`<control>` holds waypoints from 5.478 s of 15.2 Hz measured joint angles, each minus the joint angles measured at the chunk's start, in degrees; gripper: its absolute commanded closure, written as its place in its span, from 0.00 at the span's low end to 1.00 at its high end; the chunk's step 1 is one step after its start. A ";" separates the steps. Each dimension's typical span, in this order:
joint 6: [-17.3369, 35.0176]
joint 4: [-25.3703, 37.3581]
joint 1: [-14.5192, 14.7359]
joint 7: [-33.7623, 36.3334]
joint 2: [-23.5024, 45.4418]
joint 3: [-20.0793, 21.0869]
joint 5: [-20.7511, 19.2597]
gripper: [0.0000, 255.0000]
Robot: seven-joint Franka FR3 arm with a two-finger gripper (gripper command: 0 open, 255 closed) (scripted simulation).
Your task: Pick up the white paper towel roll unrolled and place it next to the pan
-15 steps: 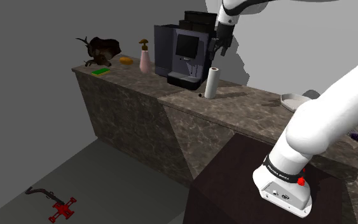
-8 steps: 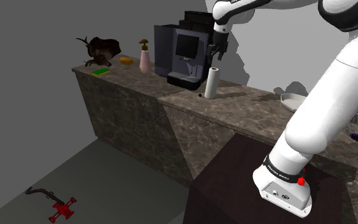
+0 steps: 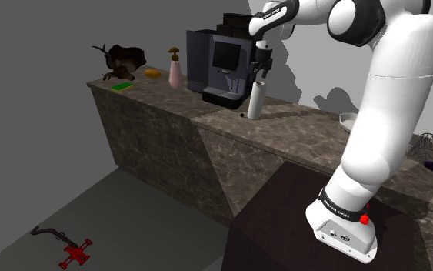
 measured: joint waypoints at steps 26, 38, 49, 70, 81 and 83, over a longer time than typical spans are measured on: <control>4.56 -0.10 -1.28 -1.56 5.19 0.49 2.41 1.00; -3.05 5.60 -1.21 -0.92 3.17 -0.05 1.23 1.00; -10.93 12.67 -1.32 -0.51 2.27 -0.29 0.69 1.00; -29.76 35.69 -4.30 -1.40 6.64 -0.70 2.54 1.00; -44.24 59.65 -10.38 -2.12 16.35 -0.14 6.72 1.00; -41.23 53.14 -9.82 -3.82 12.82 -1.03 5.68 1.00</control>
